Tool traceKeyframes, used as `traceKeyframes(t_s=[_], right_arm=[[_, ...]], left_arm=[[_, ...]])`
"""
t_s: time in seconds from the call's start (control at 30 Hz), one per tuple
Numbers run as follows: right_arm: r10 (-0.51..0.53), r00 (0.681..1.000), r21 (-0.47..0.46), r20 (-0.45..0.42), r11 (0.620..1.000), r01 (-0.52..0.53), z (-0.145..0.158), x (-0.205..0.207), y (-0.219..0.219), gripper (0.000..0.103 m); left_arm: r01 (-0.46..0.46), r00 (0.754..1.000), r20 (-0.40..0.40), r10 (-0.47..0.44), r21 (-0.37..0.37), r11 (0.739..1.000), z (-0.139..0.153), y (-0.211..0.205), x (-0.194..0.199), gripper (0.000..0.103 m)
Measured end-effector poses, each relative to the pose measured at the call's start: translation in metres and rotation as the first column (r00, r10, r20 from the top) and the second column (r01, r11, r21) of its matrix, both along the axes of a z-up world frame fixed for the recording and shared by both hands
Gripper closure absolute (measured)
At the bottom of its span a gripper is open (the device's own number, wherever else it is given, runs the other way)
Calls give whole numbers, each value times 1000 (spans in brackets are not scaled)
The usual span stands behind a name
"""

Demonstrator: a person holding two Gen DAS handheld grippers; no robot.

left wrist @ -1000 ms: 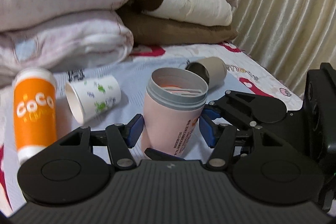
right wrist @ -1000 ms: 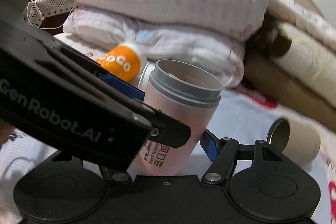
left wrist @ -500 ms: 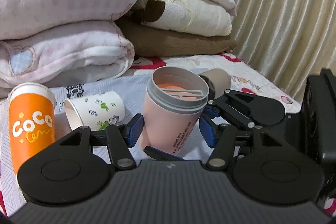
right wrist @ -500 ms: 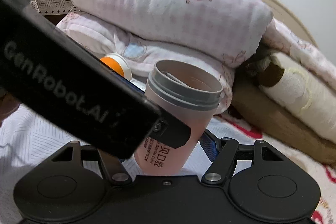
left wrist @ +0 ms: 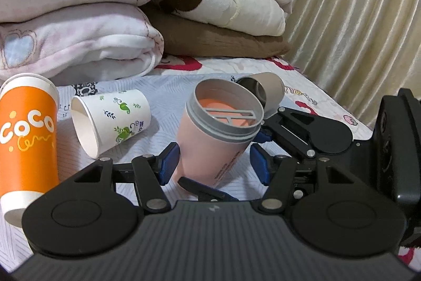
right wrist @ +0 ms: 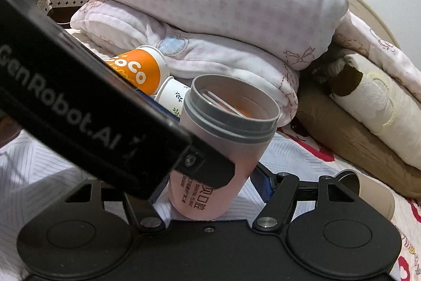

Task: Flip cup upright
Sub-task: 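Lift and rotate the pink tumbler with the right gripper, opening upward, then set the pink tumbler upright on the cloth and open the right gripper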

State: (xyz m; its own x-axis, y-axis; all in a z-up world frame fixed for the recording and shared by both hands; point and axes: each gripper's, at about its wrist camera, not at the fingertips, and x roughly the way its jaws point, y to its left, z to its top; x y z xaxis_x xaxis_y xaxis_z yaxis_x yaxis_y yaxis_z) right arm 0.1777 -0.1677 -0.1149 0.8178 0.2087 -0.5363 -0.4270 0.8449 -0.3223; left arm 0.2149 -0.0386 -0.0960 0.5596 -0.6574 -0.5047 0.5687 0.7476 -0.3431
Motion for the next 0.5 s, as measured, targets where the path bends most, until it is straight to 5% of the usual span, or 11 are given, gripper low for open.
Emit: traceKeyframes(t_s=[0.33,0.5], right_arm=[[-11,1000,25,-20,1000,11,-1,1,-1,19],[-32,999,66,-24,997,33,0,-1,-5,17]], left_arm=[[-8,989,-150,-6,-92,996,-10,6,7,28],[-20,990,-141,10,-68,998,-8,7,3,28]])
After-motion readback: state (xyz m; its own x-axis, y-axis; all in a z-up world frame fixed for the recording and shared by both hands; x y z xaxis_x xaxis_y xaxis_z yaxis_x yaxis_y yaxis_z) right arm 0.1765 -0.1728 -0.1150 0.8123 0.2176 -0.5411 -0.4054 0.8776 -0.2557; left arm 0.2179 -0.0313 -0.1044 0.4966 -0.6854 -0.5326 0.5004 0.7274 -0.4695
